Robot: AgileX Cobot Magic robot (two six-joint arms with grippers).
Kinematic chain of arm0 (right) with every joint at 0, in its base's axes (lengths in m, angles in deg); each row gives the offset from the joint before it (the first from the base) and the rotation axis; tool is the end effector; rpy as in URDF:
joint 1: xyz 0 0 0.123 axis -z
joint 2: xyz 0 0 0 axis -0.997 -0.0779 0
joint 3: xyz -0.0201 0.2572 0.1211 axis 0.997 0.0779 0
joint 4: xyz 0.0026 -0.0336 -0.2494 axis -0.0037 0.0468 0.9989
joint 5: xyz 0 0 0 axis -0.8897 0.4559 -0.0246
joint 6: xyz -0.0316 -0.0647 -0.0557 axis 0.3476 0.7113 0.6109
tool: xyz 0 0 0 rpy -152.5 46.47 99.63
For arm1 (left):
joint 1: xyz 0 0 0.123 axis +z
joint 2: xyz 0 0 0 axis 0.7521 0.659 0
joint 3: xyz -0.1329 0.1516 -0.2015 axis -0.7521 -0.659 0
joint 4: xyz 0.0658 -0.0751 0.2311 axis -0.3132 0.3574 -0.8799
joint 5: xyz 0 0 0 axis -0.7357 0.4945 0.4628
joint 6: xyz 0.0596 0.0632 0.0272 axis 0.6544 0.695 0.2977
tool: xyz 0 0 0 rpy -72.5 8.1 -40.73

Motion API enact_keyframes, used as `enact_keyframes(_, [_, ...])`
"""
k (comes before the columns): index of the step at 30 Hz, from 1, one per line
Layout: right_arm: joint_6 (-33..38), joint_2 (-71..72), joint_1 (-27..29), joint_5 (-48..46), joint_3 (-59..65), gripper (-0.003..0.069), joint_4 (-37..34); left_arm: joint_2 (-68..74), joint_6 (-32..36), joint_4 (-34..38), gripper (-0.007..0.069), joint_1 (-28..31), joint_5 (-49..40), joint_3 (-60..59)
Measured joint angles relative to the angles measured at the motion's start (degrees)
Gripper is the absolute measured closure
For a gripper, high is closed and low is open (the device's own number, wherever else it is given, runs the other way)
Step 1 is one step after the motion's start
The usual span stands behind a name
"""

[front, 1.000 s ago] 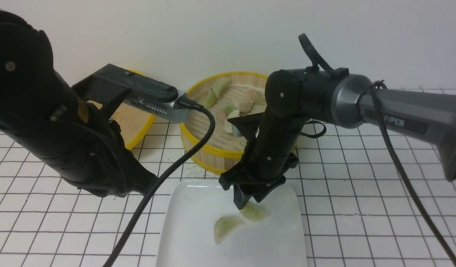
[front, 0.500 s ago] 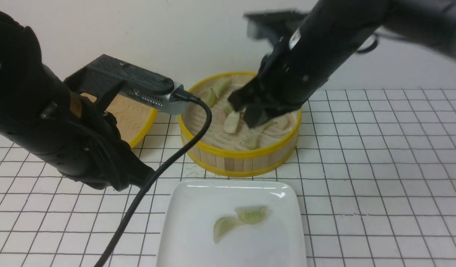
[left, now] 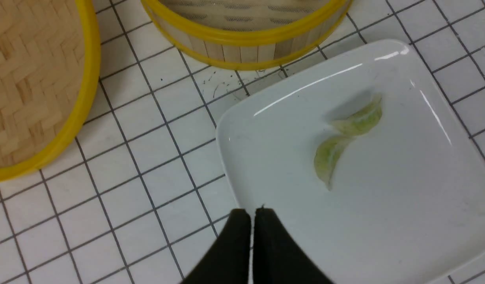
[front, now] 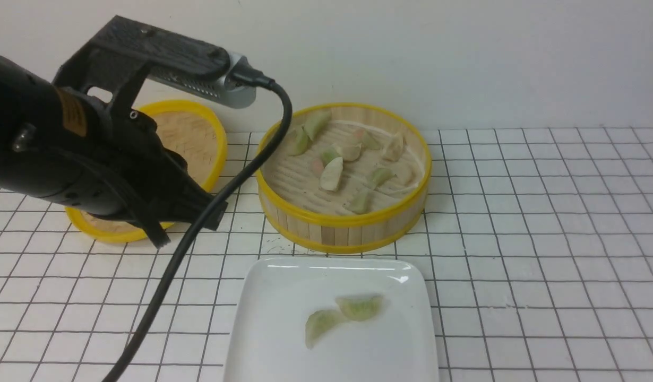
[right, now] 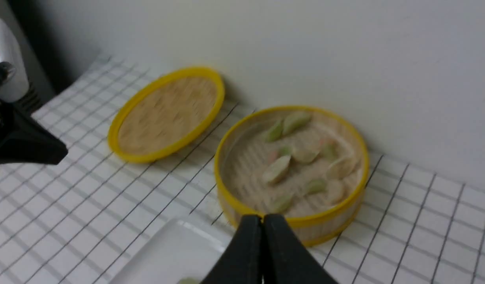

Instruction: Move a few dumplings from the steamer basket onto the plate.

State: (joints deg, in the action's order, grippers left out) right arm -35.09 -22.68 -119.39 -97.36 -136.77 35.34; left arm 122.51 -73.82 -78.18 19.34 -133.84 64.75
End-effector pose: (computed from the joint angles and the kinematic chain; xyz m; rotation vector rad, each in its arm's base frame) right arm 0.0919 0.0564 0.4349 -0.4200 1.9062 0.4304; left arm 0.2119 -0.1176 0.3678 0.5512 2.4401 -0.2176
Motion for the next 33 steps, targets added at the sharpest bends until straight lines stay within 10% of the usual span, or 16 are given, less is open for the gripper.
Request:
enact_keyframes(16, [-34.76, 40.85, 0.00, 28.19, 37.95, 0.0673, 30.31, -1.93, 0.25, 3.97, 0.0631, 0.00, 2.76, -0.03])
enact_keyframes(33, [-37.00, 40.97, 0.00, 28.37, 38.36, 0.0673, 32.04, -40.77, 0.39, -0.15, 0.0631, 0.00, 14.13, -17.36])
